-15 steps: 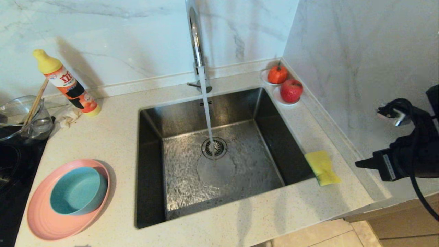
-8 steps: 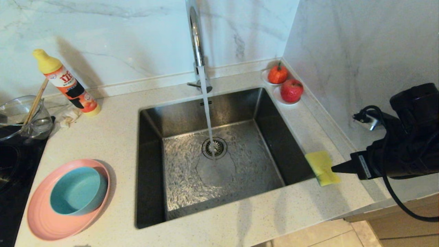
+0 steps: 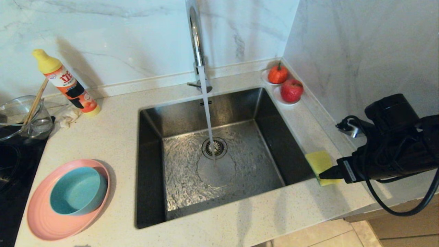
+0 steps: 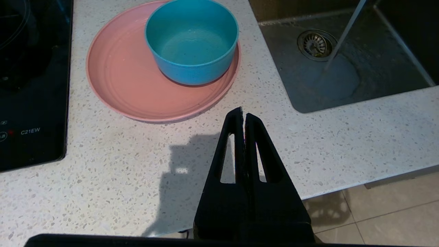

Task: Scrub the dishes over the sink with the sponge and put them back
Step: Pick up a bowl and the sponge

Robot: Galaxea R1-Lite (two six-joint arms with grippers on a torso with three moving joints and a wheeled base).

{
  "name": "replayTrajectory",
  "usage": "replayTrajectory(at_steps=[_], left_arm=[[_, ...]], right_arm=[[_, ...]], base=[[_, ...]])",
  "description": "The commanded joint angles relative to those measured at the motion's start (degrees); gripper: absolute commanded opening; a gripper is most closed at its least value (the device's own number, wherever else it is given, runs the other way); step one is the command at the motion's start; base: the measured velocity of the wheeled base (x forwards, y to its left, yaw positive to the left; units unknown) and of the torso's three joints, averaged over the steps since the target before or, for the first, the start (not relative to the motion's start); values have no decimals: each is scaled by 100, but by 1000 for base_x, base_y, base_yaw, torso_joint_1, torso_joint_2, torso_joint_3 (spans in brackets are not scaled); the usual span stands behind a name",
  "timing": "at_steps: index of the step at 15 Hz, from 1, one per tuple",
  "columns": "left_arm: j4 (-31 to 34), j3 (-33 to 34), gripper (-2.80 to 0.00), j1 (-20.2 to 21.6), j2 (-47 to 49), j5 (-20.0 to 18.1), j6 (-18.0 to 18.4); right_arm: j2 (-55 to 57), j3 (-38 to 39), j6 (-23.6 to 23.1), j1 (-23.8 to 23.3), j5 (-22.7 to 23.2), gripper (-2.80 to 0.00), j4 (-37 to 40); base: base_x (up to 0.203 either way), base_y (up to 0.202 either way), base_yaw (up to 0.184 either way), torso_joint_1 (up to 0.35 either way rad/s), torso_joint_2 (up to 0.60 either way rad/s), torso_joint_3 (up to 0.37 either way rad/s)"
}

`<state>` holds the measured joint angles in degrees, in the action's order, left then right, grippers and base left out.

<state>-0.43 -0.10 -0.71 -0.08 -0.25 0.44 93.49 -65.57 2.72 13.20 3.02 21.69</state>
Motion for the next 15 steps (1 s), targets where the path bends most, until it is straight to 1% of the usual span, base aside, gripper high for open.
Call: replayTrajectory(at_steps=[1, 5, 7, 15], left_arm=[[-1, 1, -280, 0, -1, -1, 0], [-1, 1, -280, 0, -1, -1, 0], [-1, 1, -280, 0, -1, -1, 0], [-1, 1, -280, 0, -1, -1, 0]], right_arm=[[216, -7, -7, 7, 9, 0, 3], [468, -42, -25, 50, -20, 0, -33], [577, -35, -17, 51, -99, 0, -179], [674, -183, -43, 86, -127, 0, -279]], base=[[0, 0, 0, 0, 0, 0], [0, 0, 0, 0, 0, 0], [0, 0, 0, 0, 0, 0], [0, 0, 0, 0, 0, 0]])
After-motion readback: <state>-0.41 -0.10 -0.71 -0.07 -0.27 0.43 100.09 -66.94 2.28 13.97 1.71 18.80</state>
